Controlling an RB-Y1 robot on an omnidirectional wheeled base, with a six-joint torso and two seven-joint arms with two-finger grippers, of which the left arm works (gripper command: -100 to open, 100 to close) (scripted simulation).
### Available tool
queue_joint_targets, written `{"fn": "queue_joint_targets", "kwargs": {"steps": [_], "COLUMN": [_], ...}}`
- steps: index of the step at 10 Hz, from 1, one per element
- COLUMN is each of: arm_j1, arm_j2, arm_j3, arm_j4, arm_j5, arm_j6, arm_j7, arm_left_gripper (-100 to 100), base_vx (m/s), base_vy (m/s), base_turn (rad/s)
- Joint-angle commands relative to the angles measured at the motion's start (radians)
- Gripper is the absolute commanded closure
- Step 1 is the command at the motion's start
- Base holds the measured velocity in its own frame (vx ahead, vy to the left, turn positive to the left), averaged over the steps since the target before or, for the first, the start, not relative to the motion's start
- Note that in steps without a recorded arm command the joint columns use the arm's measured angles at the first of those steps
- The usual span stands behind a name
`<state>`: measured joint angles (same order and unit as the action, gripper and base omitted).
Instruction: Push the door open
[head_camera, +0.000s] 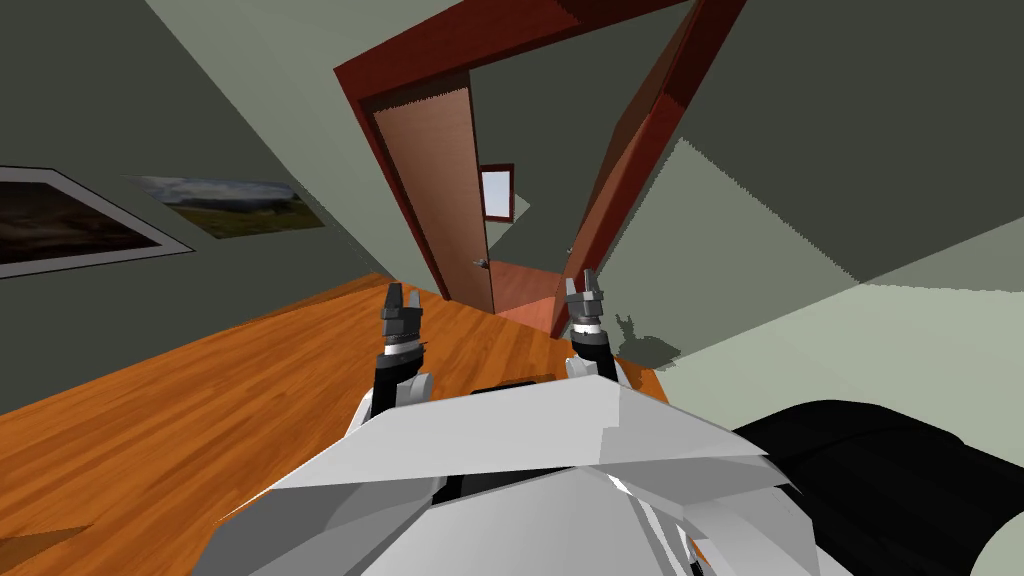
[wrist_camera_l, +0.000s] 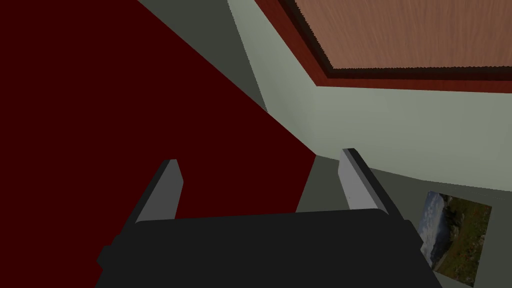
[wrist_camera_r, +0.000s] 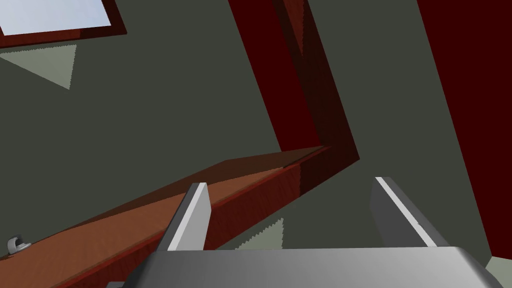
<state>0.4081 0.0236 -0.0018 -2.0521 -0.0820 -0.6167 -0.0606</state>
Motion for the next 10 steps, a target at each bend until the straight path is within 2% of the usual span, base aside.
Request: {"fn": "queue_joint_targets", "kwargs": {"steps": [1,10], "arm_j1": [-0.013,-0.094], "arm_j2": [0.013,0.048], "arm_j3": [-0.003,-0.015], "arm_j4": [0.043,0.244], "arm_j5": [0.002,0.007], "arm_j6": [-0.007,-0.038], "arm_j7": [0.011,0.047], "arm_left_gripper": [-100,-100], "base_vx": [0.112,0.1], "base_vy": [0.038,0.038], "base_turn": [-0.076,-0.055]}}
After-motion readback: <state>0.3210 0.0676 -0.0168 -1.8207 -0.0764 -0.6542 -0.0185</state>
